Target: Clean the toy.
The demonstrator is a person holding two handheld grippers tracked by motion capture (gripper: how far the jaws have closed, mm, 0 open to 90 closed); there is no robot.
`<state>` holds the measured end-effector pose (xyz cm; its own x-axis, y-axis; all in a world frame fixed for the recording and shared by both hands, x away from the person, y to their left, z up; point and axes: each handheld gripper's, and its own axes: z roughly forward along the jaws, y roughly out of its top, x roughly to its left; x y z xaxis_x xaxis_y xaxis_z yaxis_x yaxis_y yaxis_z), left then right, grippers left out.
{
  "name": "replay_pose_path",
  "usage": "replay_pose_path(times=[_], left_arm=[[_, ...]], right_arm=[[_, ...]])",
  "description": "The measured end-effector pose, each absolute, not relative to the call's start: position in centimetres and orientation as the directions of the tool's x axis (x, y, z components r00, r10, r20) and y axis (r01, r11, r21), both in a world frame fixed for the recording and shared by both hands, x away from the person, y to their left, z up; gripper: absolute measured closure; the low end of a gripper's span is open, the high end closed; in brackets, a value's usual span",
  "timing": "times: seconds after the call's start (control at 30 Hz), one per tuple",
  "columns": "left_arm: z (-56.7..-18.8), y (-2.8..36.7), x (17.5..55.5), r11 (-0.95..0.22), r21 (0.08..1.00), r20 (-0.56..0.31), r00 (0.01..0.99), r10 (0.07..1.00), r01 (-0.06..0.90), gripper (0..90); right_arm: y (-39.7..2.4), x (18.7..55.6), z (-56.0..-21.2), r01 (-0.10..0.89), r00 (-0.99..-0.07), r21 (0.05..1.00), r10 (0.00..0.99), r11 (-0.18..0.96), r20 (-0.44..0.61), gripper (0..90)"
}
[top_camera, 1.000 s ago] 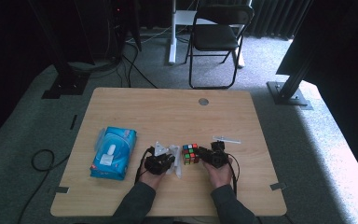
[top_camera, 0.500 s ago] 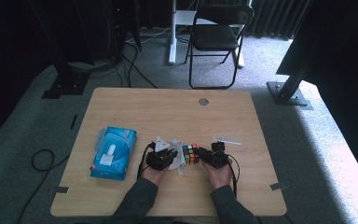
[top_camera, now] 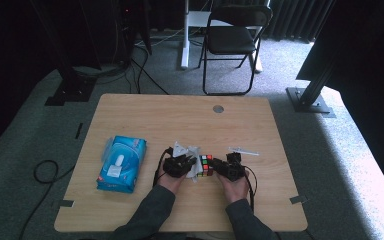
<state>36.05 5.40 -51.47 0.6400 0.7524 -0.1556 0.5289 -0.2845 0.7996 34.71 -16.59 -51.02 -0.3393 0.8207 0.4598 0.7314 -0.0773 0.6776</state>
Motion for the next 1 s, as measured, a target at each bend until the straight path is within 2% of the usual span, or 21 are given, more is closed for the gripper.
replay_pose_path(times=[0.43,0.63,1.0], left_arm=[[-52.2,5.3,37.2,-0.298,0.775,-0.167,0.635,0.754,0.558,84.5],[-54.3,4.9,37.5,-0.340,0.730,-0.162,0.634,0.757,0.593,85.0],[-54.2,5.0,37.2,-0.358,0.739,-0.132,0.644,0.754,0.571,85.1]], right_arm=[[-16.5,34.6,-51.0,0.728,-0.341,0.682,0.823,-0.074,0.454,67.2],[-16.5,34.6,-51.0,0.728,-0.341,0.681,0.823,-0.074,0.454,67.1],[-16.5,34.6,-51.1,0.725,-0.340,0.685,0.824,-0.078,0.453,67.1]])
